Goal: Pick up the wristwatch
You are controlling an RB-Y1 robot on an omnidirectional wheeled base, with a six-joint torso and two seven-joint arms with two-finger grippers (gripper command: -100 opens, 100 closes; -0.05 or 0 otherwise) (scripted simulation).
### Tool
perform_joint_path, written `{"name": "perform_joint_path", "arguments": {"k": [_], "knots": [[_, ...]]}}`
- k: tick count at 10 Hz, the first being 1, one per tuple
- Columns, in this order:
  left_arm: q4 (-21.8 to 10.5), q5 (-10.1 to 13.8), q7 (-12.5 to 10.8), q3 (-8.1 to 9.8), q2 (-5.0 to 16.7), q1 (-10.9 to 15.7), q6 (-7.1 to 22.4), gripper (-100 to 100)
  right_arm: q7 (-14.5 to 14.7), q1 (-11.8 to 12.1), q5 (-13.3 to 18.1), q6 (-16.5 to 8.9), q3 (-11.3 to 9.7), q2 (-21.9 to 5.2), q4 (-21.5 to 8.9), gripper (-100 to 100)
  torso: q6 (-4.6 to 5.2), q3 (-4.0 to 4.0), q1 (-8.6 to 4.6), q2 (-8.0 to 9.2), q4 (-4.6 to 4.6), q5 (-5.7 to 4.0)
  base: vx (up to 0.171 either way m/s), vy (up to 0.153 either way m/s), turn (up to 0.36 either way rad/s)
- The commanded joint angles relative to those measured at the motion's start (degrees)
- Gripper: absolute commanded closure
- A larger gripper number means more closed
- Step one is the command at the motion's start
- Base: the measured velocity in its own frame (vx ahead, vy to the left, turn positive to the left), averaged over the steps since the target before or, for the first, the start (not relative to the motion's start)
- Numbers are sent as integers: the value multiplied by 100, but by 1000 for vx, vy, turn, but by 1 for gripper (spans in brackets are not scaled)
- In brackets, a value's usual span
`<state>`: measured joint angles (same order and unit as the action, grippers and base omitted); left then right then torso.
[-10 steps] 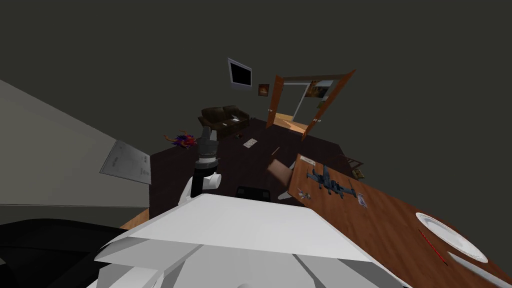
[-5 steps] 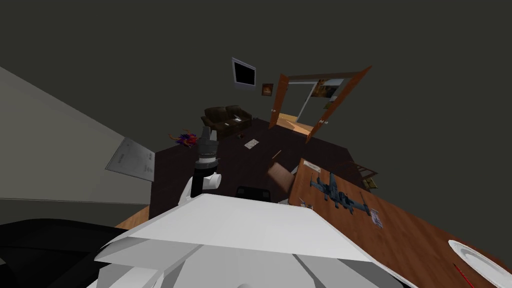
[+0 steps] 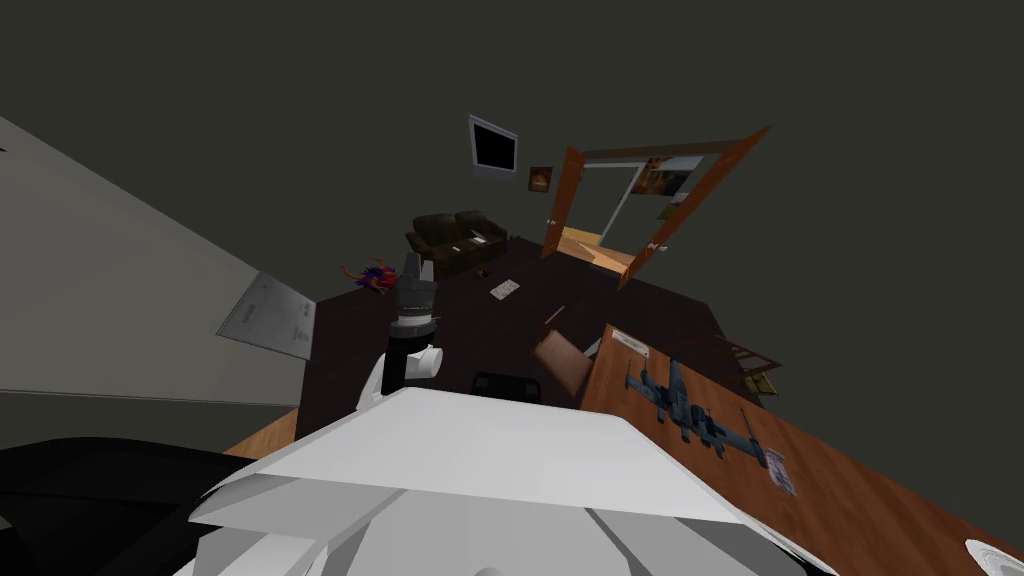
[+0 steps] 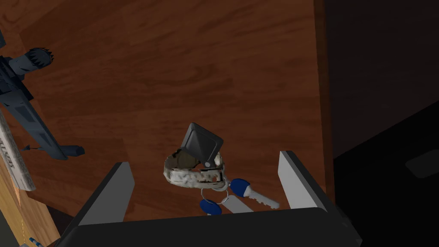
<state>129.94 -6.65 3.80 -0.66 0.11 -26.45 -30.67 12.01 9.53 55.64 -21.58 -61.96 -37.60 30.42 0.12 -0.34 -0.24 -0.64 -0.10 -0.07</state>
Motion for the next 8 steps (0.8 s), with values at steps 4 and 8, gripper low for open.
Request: {"name": "perform_joint_path", "arguments": {"k": [4, 8], "knots": [[0, 0, 0, 0, 0, 1, 0, 0, 98, -39, -14, -180, 26, 334, -171, -100, 5, 19, 3, 36, 5, 0, 20, -53, 20], [0, 0, 0, 0, 0, 1, 0, 0, 85, -64, 30, -257, 32, 531, -311, -100, 5, 22, -13, 42, 7, -3, -2, -76, 15]]}}
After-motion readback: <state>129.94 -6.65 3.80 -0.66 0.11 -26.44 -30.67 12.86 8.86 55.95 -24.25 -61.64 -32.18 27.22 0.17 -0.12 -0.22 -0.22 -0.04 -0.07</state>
